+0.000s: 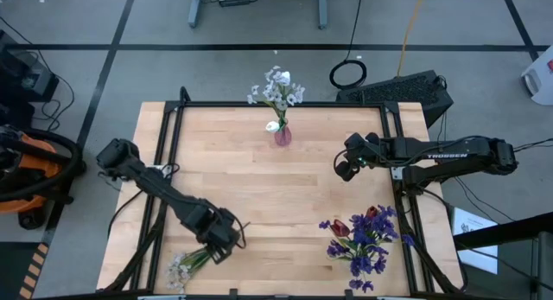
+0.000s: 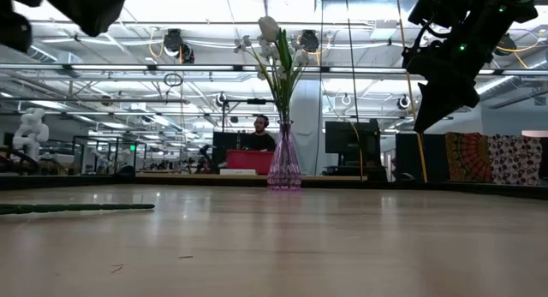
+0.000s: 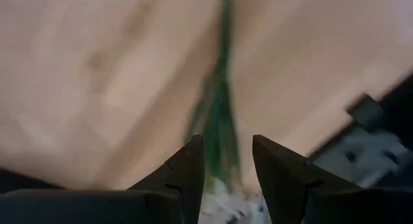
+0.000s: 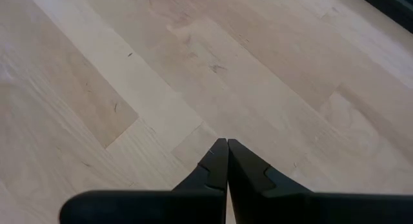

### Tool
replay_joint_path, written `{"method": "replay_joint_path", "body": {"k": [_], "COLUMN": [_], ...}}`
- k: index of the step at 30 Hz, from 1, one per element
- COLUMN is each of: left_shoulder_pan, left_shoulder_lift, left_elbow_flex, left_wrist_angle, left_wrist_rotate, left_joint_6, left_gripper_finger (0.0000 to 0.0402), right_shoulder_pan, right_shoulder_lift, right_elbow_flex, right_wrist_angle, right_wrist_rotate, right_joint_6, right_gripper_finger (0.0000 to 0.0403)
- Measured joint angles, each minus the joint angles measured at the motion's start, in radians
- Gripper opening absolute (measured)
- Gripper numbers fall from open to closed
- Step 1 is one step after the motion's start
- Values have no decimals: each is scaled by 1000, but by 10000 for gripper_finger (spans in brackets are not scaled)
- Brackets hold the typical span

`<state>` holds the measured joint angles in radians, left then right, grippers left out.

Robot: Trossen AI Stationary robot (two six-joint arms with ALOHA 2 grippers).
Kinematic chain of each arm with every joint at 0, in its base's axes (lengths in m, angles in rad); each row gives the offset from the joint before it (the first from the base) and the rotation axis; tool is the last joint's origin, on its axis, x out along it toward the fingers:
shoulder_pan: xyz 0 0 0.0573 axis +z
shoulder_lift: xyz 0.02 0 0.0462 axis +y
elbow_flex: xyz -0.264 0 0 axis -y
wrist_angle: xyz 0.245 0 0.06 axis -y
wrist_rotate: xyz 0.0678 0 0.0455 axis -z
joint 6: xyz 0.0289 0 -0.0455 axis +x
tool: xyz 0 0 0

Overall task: Sort flowers into vase by color
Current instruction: Put the white flowers into the pink vase

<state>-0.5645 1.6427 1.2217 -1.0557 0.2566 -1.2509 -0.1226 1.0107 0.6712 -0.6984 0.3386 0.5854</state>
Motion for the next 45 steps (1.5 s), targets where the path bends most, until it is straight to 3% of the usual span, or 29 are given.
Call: {"method": "replay_joint_path", "body": {"k": [9, 17, 23, 26, 29, 32, 39, 45], "left_shoulder_pan": [-77, -152, -199, -209, -207, -181, -39, 196], "left_shoulder_lift": [114, 205, 256, 278, 281, 281, 206, 61], "left_elbow_flex": [0, 0, -1, -16, -40, -50, -47, -47], "left_wrist_angle": [81, 102, 108, 113, 140, 161, 184, 259], "left_wrist_rotate": [36, 141, 144, 149, 148, 143, 31, -137], "left_joint_6": [-26, -25, -22, -22, -27, -23, 73, 222], "left_gripper_finger": [137, 137, 135, 118, 67, 13, 4, 2], "right_shoulder_pan": [0, 0, 0, 0, 0, 0, 0, 0], "right_shoulder_lift": [0, 0, 0, 0, 0, 0, 0, -3], "right_elbow_flex": [0, 0, 0, 0, 0, 0, 1, 46], "right_wrist_angle": [0, 0, 0, 0, 1, 2, -44, -98], "right_wrist_rotate": [0, -1, -4, -5, -5, -5, -21, -56], "right_joint_6": [-3, -26, -26, -26, -26, -37, -294, -287], "right_gripper_finger": [0, 0, 0, 0, 0, 0, 0, 0]}}
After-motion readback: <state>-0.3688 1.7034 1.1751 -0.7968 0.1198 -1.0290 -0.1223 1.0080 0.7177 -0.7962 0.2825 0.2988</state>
